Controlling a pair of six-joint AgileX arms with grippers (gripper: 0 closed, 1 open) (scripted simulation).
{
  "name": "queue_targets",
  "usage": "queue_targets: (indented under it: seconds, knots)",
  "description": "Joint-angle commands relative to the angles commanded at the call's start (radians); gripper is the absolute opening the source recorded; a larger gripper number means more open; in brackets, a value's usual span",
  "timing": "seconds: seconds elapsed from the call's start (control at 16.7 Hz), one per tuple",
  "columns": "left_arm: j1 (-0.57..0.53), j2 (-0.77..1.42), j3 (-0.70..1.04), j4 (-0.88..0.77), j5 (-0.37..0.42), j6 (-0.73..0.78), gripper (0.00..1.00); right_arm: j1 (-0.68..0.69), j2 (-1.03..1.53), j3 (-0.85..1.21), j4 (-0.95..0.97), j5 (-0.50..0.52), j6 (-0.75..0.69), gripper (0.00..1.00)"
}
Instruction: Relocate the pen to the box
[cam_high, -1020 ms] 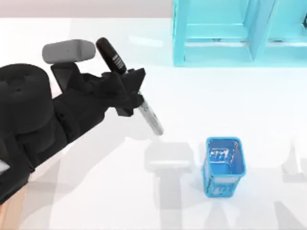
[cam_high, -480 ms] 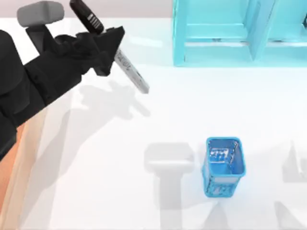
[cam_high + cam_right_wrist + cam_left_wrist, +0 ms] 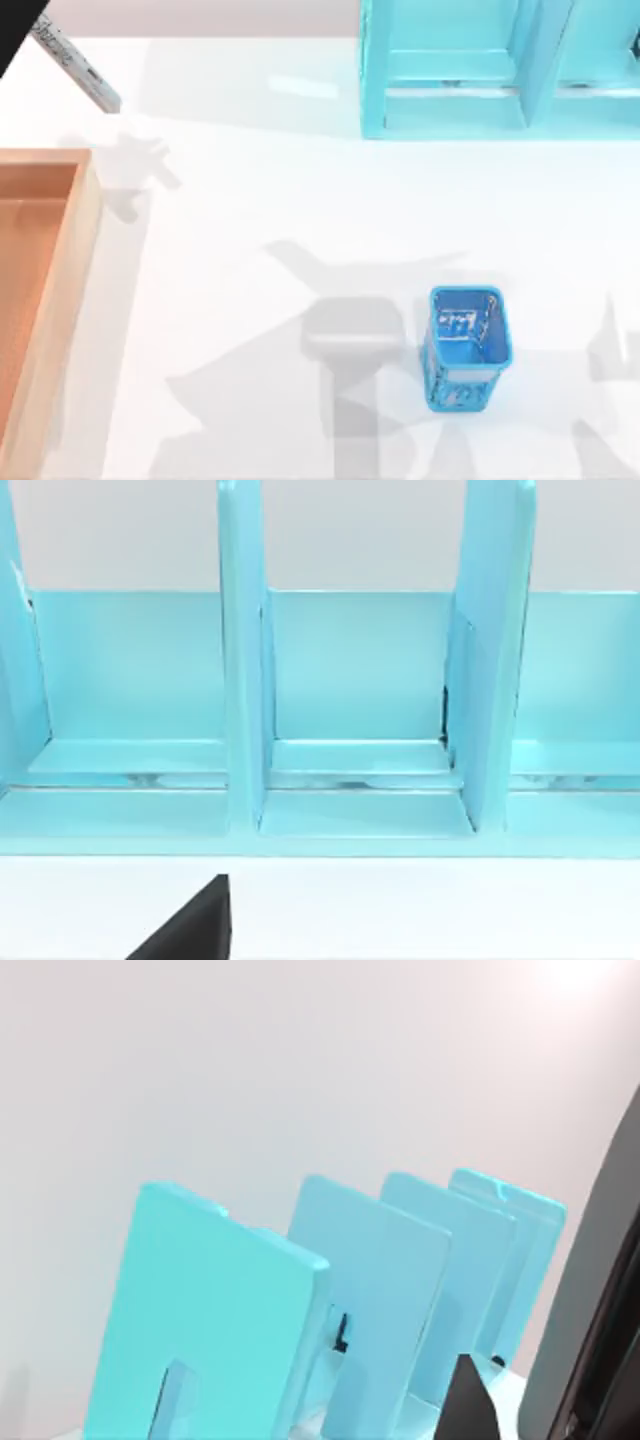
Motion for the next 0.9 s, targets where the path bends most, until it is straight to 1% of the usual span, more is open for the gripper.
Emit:
queue_targets:
  seconds: [0.12, 0.24, 0.36, 0.48, 0.6, 0.66, 0.78, 0.9]
  knots:
    - [0.141, 0.065, 0.036, 0.113, 0.233, -0.019, 0.00, 0.000, 0.000, 0.000, 0.000, 0.000, 0.000, 1.00]
    - [0.267, 0.121, 0.067, 0.217, 0.447, -0.043, 0.00, 0.000, 0.000, 0.000, 0.000, 0.000, 0.000, 1.00]
    - [0.373, 0.166, 0.090, 0.308, 0.627, -0.068, 0.00, 0.000, 0.000, 0.000, 0.000, 0.000, 0.000, 1.00]
    - [0.454, 0.200, 0.105, 0.381, 0.767, -0.093, 0.00, 0.000, 0.000, 0.000, 0.000, 0.000, 0.000, 1.00]
    - [0.506, 0.223, 0.115, 0.436, 0.864, -0.113, 0.00, 0.000, 0.000, 0.000, 0.000, 0.000, 0.000, 1.00]
    - [0.521, 0.232, 0.118, 0.455, 0.897, -0.121, 0.00, 0.000, 0.000, 0.000, 0.000, 0.000, 0.000, 1.00]
    - [0.536, 0.241, 0.121, 0.475, 0.931, -0.130, 0.00, 0.000, 0.000, 0.000, 0.000, 0.000, 0.000, 1.00]
    - [0.537, 0.242, 0.121, 0.476, 0.933, -0.131, 0.00, 0.000, 0.000, 0.000, 0.000, 0.000, 0.000, 1.00]
